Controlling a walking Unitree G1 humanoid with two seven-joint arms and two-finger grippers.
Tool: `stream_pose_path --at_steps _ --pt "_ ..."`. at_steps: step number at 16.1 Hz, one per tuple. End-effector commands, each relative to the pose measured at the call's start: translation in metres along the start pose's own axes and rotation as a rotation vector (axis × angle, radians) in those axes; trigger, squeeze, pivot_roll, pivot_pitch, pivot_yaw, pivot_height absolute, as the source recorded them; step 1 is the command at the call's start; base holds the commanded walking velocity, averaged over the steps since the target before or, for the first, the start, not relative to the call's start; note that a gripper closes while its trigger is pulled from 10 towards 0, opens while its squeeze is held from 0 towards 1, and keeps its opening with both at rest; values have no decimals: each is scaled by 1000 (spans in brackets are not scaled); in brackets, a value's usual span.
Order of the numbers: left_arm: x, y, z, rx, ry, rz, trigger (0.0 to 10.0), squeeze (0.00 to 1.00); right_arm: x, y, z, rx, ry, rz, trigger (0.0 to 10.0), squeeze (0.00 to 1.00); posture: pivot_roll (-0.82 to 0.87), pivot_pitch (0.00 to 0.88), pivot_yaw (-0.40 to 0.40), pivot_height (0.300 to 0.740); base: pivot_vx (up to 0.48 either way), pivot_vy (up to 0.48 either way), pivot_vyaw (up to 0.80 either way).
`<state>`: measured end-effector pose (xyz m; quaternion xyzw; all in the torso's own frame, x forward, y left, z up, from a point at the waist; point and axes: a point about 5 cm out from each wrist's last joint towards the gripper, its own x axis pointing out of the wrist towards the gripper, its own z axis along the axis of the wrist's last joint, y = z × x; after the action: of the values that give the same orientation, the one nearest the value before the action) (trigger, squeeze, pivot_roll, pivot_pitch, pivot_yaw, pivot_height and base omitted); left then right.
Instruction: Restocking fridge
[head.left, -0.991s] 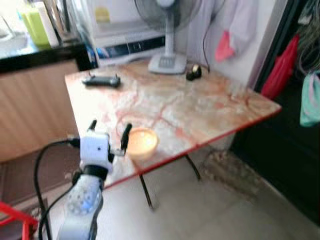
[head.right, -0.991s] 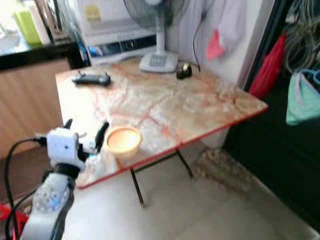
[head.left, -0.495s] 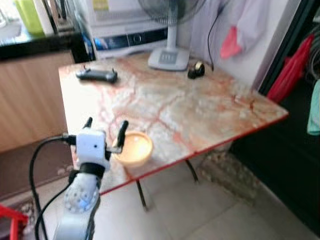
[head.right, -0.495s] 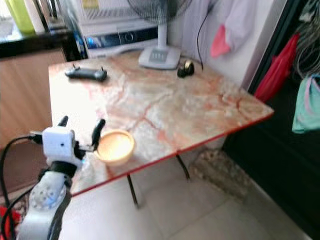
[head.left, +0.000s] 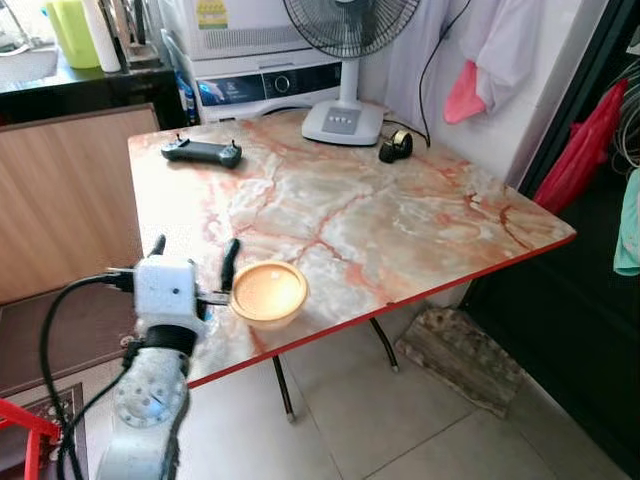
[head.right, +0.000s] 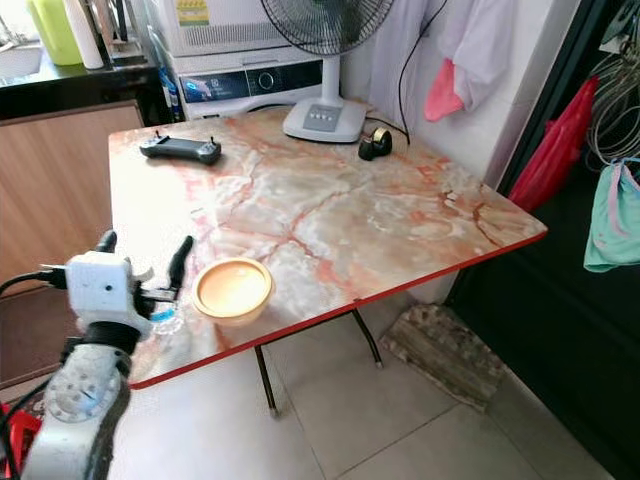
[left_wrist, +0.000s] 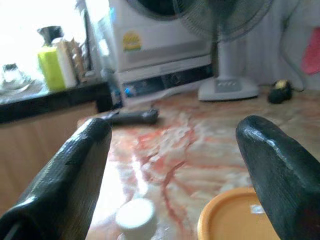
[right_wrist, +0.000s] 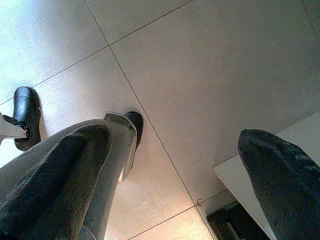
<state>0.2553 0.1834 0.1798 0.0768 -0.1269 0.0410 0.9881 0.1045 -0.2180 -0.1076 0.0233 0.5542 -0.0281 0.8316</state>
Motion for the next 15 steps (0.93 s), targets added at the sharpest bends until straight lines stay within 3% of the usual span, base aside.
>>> stream_pose_path --at_steps 1,6,8,10,12,15 --pt "5 10 7 -18 7 47 10000 0 0 0 2 -7 -1 3 10000 0 200 0 -54 740 0 0 0" --pt "17 22 18 7 33 12 10000 0 1 2 2 -10 0 8 10000 0 201 0 -44 740 0 0 0" --pt "16 17 21 -8 -1 -26 10000 0 1 2 2 -6 -2 8 10000 0 201 0 -44 740 0 0 0" --pt "11 6 15 80 20 -109 10000 0 1 2 2 1 -7 6 10000 0 200 0 -45 740 0 0 0" --pt "8 4 13 54 33 -96 10000 0 0 1 3 22 -17 2 10000 0 199 0 -48 740 0 0 0" --pt "10 7 15 58 25 -64 10000 0 1 1 5 -15 -22 11 10000 0 206 0 -51 740 0 0 0"
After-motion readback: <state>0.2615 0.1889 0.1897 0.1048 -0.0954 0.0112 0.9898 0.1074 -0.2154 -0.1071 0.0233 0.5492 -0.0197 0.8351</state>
